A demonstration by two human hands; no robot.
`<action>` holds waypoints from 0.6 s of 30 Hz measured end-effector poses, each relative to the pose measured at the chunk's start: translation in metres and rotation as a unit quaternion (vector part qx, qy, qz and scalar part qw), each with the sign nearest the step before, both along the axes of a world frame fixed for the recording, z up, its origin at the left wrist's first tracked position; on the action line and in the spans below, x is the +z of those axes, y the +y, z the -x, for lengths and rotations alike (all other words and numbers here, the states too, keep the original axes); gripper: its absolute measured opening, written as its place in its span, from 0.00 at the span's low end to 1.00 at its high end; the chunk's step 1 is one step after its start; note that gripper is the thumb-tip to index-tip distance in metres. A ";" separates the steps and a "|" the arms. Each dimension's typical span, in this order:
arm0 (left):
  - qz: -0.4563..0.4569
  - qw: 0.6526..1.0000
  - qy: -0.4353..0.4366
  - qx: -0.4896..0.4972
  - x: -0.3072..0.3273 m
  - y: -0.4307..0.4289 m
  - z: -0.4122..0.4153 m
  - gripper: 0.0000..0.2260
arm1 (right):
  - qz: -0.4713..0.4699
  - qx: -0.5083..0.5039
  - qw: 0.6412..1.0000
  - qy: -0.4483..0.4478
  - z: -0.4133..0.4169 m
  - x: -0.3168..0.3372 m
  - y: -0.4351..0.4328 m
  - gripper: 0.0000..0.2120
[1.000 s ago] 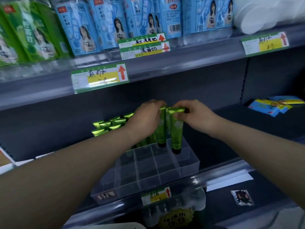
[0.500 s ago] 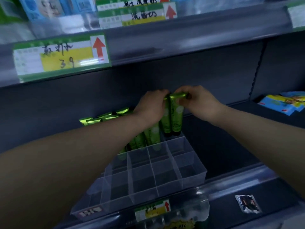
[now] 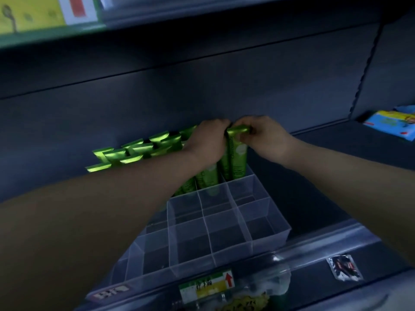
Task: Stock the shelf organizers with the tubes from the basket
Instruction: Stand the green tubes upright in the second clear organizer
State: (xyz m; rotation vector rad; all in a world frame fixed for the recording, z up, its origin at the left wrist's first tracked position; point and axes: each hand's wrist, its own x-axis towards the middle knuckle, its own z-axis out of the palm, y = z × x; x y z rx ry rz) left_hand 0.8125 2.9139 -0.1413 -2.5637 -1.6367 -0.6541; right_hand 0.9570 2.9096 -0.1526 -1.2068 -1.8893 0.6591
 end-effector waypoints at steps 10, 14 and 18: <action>0.015 0.998 0.057 -0.004 0.000 0.005 0.001 0.15 | -0.021 -0.022 0.998 -0.051 0.008 -0.010 -0.002 0.10; 0.026 0.996 0.081 -0.006 0.003 0.001 0.003 0.15 | -0.012 -0.035 0.998 -0.058 0.011 -0.009 -0.004 0.12; 0.019 0.996 0.081 -0.009 0.008 -0.006 0.007 0.16 | -0.024 -0.045 0.997 -0.067 0.014 -0.005 -0.009 0.14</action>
